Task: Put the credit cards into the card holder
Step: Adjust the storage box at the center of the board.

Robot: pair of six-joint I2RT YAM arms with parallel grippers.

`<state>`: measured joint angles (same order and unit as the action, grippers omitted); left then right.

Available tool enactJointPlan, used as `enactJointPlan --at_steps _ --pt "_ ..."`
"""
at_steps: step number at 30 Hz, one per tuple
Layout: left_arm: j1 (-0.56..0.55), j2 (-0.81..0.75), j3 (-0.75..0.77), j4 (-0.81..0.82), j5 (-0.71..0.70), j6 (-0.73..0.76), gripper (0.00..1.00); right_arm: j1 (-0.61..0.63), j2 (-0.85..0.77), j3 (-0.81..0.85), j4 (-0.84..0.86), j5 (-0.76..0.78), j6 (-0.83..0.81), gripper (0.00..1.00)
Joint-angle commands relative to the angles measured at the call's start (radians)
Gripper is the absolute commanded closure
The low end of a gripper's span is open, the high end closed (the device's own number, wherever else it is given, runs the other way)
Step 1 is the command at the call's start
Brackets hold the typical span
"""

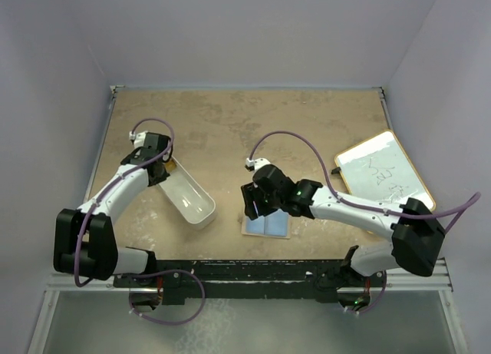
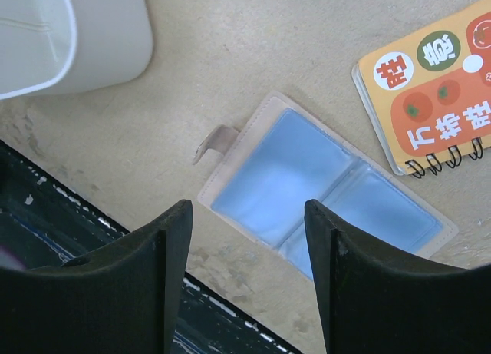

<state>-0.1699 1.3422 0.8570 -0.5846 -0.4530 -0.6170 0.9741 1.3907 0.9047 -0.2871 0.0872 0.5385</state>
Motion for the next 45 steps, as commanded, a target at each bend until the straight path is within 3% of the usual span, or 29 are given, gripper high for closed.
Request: enactJointPlan --at_steps 1,6,19,32,45 --pt "0.001 0.009 0.021 0.08 0.097 0.058 0.91 -0.003 -0.054 0.008 0.052 0.014 -0.029 0.38" --pt "0.0 0.014 0.025 0.12 0.204 0.14 1.0 -0.003 -0.099 -0.035 0.107 0.013 -0.035 0.37" --pt "0.0 0.045 0.056 0.189 0.35 0.29 1.0 -0.003 -0.106 -0.027 0.139 0.008 -0.062 0.38" --pt "-0.016 0.03 0.032 0.336 0.57 0.519 1.0 -0.003 -0.122 -0.042 0.278 -0.018 -0.314 0.38" --pt "-0.063 0.11 0.076 0.408 0.684 0.557 1.0 -0.005 0.028 0.156 0.223 -0.099 -0.435 0.38"
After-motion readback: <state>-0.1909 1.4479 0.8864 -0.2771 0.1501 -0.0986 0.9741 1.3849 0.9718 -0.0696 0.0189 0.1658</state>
